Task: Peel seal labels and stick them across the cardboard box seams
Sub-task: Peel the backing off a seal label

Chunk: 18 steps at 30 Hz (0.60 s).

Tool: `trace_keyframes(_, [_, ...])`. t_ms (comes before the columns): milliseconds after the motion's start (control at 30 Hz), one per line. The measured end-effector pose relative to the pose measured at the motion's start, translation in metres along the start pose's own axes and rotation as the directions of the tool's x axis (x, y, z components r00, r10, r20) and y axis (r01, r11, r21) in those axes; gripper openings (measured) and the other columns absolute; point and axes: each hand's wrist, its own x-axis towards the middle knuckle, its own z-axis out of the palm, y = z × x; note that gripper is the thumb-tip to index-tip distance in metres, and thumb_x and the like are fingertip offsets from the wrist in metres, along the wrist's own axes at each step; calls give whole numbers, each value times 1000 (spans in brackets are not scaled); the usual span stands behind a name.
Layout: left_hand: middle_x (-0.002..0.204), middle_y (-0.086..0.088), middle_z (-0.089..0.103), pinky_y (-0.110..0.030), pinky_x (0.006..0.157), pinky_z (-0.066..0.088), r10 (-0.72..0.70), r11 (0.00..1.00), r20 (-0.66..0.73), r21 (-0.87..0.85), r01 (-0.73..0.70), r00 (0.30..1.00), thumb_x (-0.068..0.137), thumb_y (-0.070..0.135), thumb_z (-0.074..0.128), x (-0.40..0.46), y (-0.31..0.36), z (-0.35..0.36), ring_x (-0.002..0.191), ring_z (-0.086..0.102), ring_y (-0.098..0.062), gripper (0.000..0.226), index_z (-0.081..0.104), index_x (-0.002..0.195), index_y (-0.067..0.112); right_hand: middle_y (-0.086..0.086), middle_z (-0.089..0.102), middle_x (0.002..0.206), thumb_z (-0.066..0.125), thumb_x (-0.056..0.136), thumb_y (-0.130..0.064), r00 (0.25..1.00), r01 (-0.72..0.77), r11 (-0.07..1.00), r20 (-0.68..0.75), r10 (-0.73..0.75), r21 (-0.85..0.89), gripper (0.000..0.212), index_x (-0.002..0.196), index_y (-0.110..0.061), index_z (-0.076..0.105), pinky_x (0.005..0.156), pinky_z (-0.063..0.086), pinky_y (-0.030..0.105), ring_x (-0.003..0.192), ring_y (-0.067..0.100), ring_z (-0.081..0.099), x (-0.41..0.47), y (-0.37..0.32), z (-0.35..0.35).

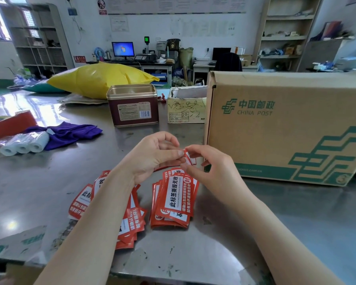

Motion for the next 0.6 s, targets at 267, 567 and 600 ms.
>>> trace_keyframes(267, [80, -12, 72, -26, 68, 57, 34, 999, -14, -1, -34, 999, 80, -1, 65, 1, 0, -1, 75, 70, -22, 18, 59, 95, 6, -8, 64, 93, 60, 87, -14, 997, 11, 1000, -77, -11, -6, 18, 104, -13, 65, 76, 41, 3, 84, 1, 56, 0, -3, -3])
trace_keyframes(567, [84, -11, 73, -29, 72, 58, 24, 1000, -2, 15, -24, 1000, 80, -1, 65, 2, -1, -1, 80, 71, -23, 23, 59, 102, 7, 1, 69, 103, 59, 88, -14, 994, 4, 999, -110, -9, -47, 22, 108, -11, 67, 76, 38, -3, 88, 1, 53, 1, 0, -4])
trace_keyframes(600, [85, -11, 73, -30, 73, 58, 23, 1000, -1, 19, -23, 1000, 80, -1, 65, 2, -2, -1, 81, 71, -24, 24, 59, 103, 7, 2, 69, 104, 59, 88, -14, 994, 1, 999, -112, -6, -49, 22, 108, -10, 67, 76, 38, -3, 88, 1, 53, 1, 0, -4])
